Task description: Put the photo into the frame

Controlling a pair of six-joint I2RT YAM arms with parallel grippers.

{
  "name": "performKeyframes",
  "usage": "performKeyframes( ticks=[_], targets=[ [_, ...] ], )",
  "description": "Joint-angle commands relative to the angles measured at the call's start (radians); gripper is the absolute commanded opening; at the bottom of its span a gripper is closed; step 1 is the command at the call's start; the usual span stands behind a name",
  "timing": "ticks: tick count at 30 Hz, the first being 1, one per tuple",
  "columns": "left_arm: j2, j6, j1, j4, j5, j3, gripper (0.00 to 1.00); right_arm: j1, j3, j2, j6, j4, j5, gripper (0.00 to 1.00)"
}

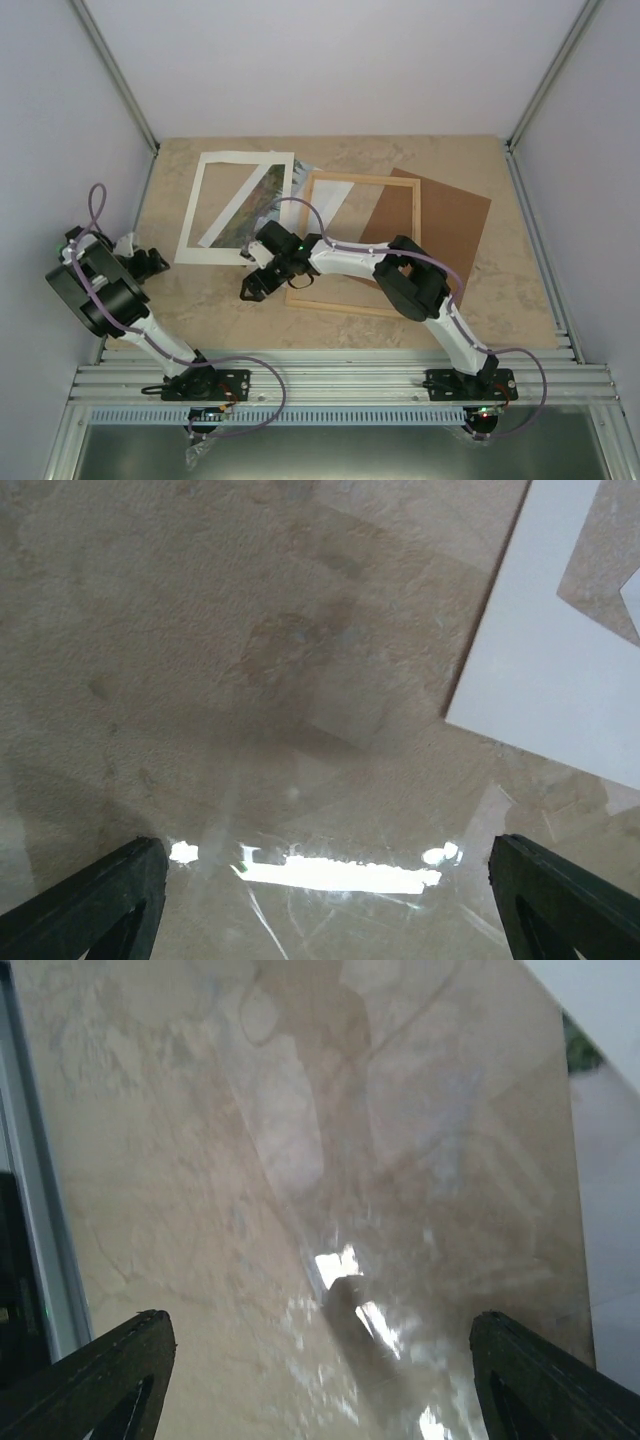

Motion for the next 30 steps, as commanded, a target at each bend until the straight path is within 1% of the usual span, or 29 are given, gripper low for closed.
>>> performKeyframes(
  ticks=[1, 4, 9, 12, 14, 16, 21, 22, 24, 25, 28, 30],
  targets=[
    [0.047, 0.049, 0.000, -0.003, -0.114, -0.083, 0.91, 0.002, 0.060, 0.126, 0.125, -0.120, 0.018, 0.83],
    [0.066, 0.063, -0.027, 0.015, -0.123, -0.116, 0.89, -0.009, 0.090, 0.161, 0.171, -0.121, -0.038, 0.84],
    [0.098, 0.064, -0.076, 0.044, -0.121, -0.145, 0.83, -0.041, 0.082, 0.182, 0.245, -0.077, -0.134, 0.84],
    [0.118, 0.069, -0.086, 0.043, -0.090, -0.148, 0.81, -0.050, 0.069, 0.182, 0.281, -0.060, -0.147, 0.84],
    [0.132, 0.089, -0.097, 0.018, -0.028, -0.146, 0.81, -0.051, 0.071, 0.192, 0.297, -0.051, -0.160, 0.84],
    [0.145, 0.110, -0.110, -0.014, 0.033, -0.140, 0.83, -0.050, 0.073, 0.206, 0.307, -0.047, -0.163, 0.82],
    [0.162, 0.176, -0.129, -0.077, 0.129, -0.105, 0.91, -0.048, 0.071, 0.248, 0.317, -0.044, -0.171, 0.80],
    [0.165, 0.186, -0.137, -0.090, 0.144, -0.098, 0.94, -0.048, 0.073, 0.257, 0.319, -0.043, -0.177, 0.80],
    [0.170, 0.201, -0.161, -0.104, 0.164, -0.091, 0.98, -0.049, 0.081, 0.269, 0.324, -0.036, -0.188, 0.81],
    [0.165, 0.207, -0.191, -0.101, 0.169, -0.093, 0.99, -0.051, 0.095, 0.284, 0.320, -0.033, -0.197, 0.85],
    [0.153, 0.211, -0.213, -0.098, 0.183, -0.092, 0.99, -0.051, 0.101, 0.294, 0.313, -0.019, -0.215, 0.86],
    [0.148, 0.215, -0.216, -0.108, 0.205, -0.082, 0.99, -0.051, 0.106, 0.301, 0.308, -0.018, -0.220, 0.83]
  ],
)
